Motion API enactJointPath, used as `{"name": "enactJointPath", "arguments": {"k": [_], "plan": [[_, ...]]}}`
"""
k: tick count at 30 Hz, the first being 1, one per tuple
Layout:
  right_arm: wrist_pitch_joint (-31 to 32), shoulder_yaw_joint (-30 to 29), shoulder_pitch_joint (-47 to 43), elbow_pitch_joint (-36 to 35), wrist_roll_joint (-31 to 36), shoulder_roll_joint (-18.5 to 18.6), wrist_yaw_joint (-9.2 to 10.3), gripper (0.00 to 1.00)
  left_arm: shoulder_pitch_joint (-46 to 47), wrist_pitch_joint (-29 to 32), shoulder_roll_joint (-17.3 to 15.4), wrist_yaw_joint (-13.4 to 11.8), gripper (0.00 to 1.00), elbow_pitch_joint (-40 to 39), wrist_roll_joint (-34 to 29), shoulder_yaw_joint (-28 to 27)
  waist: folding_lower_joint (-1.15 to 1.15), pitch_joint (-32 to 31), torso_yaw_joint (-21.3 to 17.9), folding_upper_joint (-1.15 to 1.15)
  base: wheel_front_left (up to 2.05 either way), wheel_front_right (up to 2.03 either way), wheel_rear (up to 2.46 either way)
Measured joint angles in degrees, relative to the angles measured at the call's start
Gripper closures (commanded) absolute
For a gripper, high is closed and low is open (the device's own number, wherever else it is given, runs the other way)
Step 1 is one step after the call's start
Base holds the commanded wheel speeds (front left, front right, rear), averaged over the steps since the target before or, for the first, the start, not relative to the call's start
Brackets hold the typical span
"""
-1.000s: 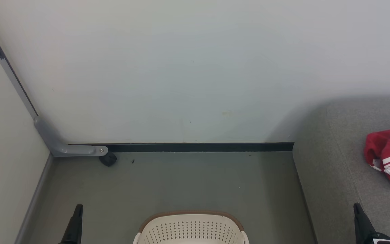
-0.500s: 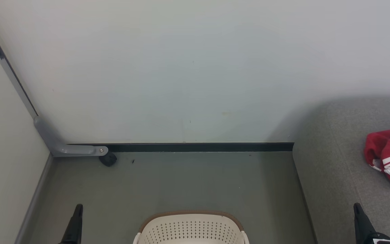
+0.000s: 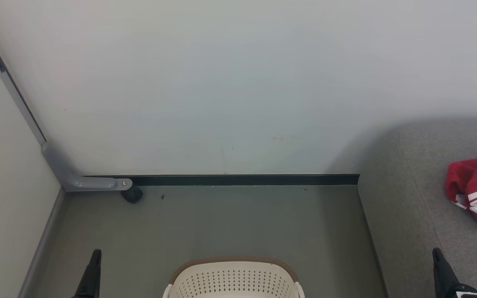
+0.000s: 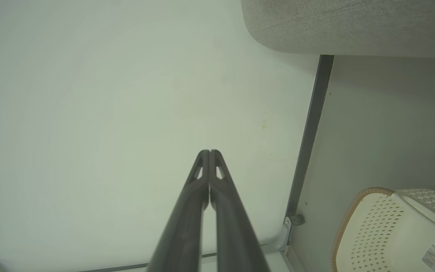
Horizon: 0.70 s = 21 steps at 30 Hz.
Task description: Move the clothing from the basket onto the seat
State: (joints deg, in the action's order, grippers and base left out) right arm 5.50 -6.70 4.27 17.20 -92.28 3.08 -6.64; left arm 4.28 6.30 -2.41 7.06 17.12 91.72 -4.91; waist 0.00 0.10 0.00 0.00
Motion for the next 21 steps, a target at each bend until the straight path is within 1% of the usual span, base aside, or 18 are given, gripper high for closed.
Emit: {"name": "enactJointPath", "arguments": {"k": [21], "plan": [[0.00, -0.02, 0.01, 0.00, 0.00, -0.01, 0.00, 1.00, 0.00, 0.00, 0.00, 0.00, 1.00, 0.00, 0.00, 0.00, 0.00, 0.00, 0.00, 0.00, 0.00, 0.00, 0.00]]}}
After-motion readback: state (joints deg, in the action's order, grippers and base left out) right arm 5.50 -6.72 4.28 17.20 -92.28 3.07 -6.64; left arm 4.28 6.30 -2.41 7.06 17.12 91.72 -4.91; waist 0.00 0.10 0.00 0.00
